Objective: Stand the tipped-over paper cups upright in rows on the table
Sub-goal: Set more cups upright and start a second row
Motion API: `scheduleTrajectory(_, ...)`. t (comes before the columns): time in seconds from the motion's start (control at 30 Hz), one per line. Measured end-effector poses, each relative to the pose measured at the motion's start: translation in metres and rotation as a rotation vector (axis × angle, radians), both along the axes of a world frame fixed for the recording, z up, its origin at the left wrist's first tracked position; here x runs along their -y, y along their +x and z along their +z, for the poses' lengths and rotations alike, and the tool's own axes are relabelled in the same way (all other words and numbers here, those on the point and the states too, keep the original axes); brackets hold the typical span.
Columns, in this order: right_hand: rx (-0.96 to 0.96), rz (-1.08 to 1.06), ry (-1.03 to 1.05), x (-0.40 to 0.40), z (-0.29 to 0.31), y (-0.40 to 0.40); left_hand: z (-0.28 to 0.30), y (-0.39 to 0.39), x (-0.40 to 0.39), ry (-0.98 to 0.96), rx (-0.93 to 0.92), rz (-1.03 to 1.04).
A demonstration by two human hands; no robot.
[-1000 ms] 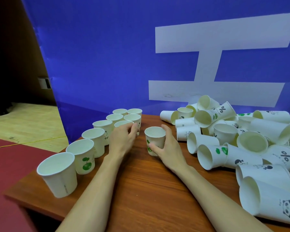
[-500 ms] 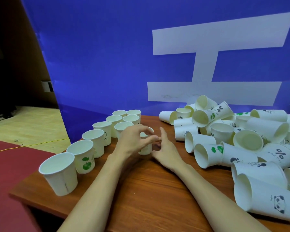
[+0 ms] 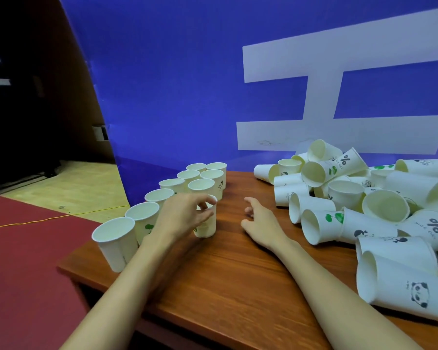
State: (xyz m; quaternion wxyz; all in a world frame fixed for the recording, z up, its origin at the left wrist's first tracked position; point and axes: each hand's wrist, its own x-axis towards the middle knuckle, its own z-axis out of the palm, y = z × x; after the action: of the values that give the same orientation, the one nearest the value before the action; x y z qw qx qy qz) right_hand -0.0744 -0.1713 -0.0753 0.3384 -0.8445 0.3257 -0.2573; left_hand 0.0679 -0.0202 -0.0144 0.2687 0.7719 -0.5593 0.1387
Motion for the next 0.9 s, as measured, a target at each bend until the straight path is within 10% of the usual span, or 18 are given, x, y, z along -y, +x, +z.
scheduleTrajectory(0.57, 0.039, -0.019, -0.028, 0.001, 0.001, -0.004, -0.001, 0.015, -0.002, -0.148, 0.048, 0.128)
scheduleTrajectory(0.9, 0.029, -0.499, -0.775, 0.017, 0.019, -0.013, -0.008, -0.026, 0.033, -0.198, -0.039, -0.183)
